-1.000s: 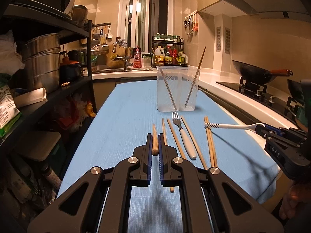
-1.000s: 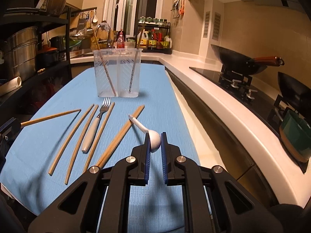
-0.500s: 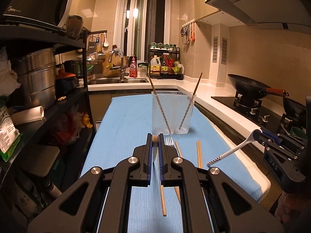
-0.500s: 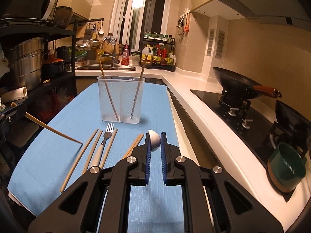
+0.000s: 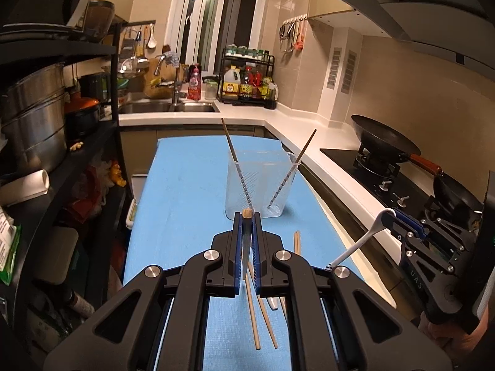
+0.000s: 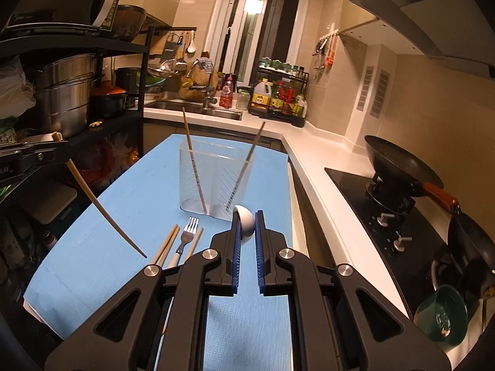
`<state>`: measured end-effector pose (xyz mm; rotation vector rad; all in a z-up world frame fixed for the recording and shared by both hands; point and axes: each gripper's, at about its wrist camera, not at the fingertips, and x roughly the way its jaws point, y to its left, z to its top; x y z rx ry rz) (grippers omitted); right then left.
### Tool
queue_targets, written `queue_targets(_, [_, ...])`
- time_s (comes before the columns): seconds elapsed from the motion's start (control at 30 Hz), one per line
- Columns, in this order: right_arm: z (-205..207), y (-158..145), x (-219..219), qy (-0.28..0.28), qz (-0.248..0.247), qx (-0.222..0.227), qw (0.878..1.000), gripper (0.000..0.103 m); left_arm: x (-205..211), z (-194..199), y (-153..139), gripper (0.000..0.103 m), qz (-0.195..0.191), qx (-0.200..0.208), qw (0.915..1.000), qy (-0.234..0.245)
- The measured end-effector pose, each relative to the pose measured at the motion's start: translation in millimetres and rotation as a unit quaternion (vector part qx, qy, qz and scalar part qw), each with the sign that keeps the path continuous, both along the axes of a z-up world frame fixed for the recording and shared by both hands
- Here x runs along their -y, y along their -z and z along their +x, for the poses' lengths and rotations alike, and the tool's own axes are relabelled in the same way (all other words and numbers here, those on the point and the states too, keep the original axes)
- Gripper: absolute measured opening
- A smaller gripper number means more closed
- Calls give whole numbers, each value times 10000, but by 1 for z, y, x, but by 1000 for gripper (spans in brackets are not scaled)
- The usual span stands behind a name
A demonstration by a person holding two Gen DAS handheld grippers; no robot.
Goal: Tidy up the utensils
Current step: 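Lift the spoon and chopstick and carry both over the clear container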
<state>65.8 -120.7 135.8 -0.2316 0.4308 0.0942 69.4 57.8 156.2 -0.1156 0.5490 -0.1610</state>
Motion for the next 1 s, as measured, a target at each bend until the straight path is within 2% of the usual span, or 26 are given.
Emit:
queue_targets(0.2, [9, -16, -7, -93, -18, -122, 9999, 8, -6, 16, -16, 6, -11, -325, 9995, 52])
queue_targets(0.43, [31, -34, -4, -13, 83, -312, 9995, 8, 2, 36, -36, 6, 306, -463, 9983, 174])
queue_targets(0.6, [48, -55, -7, -118, 75, -282, 9995, 8, 1, 56, -45, 6, 149, -587, 9976, 321])
queue_targets(0.77, [71, -79, -10, -159, 21, -130, 9998, 8, 0, 81, -67, 6, 137, -517, 9979, 360])
queue_targets(1.0, [114, -121, -18, -141, -103, 213, 9996, 8, -7, 120, -114, 6, 31, -211, 9993, 312])
